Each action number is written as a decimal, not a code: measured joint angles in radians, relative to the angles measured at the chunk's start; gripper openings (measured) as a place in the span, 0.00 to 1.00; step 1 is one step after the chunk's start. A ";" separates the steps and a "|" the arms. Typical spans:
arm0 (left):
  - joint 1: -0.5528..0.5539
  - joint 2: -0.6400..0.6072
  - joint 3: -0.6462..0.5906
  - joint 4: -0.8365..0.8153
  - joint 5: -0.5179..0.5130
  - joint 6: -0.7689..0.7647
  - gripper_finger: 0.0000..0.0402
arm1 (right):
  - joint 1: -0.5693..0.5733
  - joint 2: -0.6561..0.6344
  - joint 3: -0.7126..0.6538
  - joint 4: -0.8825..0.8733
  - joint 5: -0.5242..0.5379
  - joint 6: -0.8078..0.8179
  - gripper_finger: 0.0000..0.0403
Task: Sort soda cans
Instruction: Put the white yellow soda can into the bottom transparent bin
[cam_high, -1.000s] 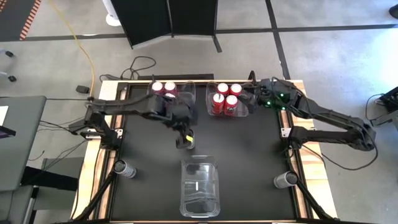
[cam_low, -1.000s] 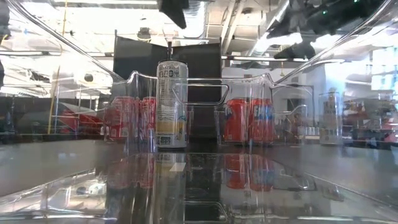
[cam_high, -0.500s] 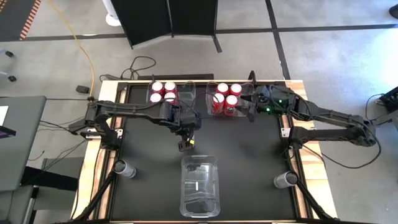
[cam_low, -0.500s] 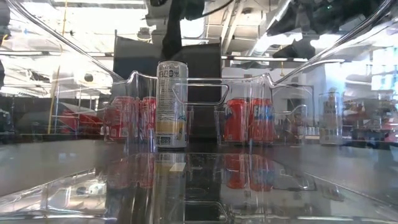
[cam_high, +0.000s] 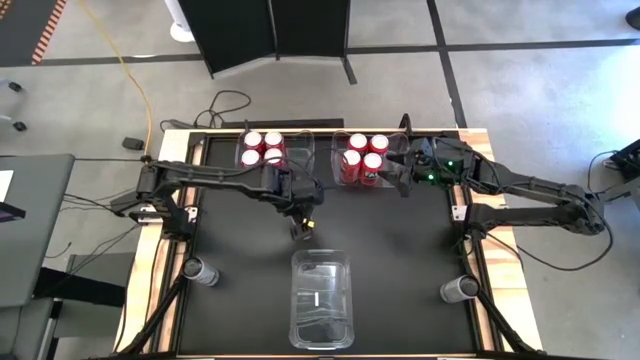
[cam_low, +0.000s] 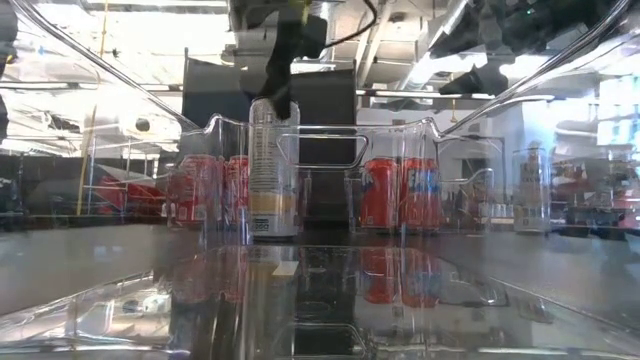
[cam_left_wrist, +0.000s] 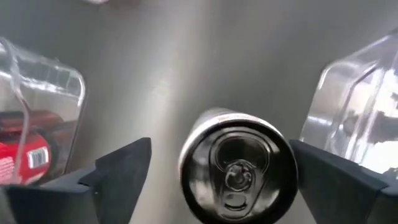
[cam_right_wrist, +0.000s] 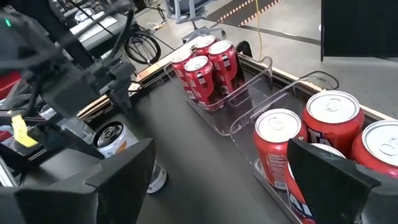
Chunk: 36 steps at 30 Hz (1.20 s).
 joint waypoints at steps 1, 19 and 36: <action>0.000 0.000 -0.006 -0.005 -0.001 0.001 0.88 | 0.000 0.000 0.000 0.000 0.000 0.004 0.94; -0.003 0.004 0.180 -0.170 0.004 -0.009 0.65 | 0.000 -0.001 0.000 -0.122 -0.047 -0.005 0.94; -0.226 0.000 0.558 -0.238 0.022 0.044 0.65 | 0.014 0.001 0.000 -0.163 -0.094 -0.053 0.94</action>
